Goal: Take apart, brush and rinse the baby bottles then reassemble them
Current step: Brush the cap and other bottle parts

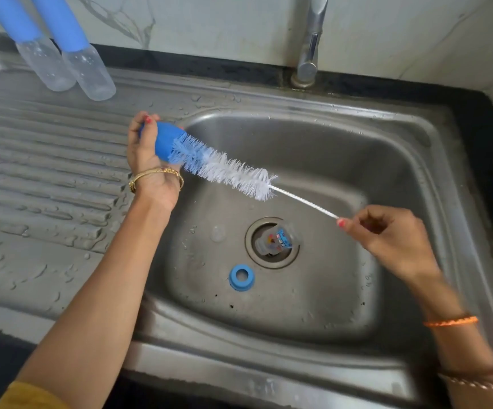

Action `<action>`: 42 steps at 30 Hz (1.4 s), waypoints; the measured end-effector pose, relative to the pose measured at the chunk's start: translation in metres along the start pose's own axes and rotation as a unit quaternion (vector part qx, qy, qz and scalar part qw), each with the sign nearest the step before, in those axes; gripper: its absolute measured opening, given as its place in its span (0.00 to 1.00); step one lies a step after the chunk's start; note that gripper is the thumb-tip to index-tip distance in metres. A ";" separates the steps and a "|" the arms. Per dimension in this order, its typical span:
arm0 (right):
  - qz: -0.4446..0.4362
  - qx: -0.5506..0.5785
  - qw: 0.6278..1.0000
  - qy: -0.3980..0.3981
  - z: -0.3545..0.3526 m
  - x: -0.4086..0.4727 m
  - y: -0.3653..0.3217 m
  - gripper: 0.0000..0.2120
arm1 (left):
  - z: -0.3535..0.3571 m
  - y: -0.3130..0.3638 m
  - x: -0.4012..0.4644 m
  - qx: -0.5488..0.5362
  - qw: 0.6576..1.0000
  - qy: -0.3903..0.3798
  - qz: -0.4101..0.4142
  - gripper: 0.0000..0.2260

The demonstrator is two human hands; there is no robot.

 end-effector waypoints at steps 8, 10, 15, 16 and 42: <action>0.161 0.185 0.954 -0.175 0.019 -0.012 -0.004 0.23 | 0.004 -0.008 0.001 -0.050 0.997 -0.035 -0.052 0.06; 0.176 0.225 0.935 -0.210 0.024 -0.014 0.001 0.23 | 0.002 -0.009 0.003 -0.058 0.996 -0.043 -0.059 0.04; 0.019 0.130 0.989 -0.073 0.014 -0.003 -0.007 0.07 | -0.007 -0.010 0.013 -0.049 0.998 -0.011 -0.045 0.03; -0.022 0.023 0.999 -0.026 0.010 0.000 -0.008 0.06 | -0.008 -0.011 0.014 -0.048 0.998 -0.009 -0.047 0.03; 0.190 0.280 0.923 -0.183 0.029 -0.013 -0.008 0.23 | -0.003 -0.008 0.010 -0.053 0.998 -0.009 -0.043 0.03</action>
Point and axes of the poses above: each hand's wrist, its own x-axis towards the middle knuckle, its own z-axis out of the palm, y = z × x, the point moved 6 cm from there along x, towards the middle knuckle, and after that the axes turned 11 degrees about -z, right-handed, at the moved point
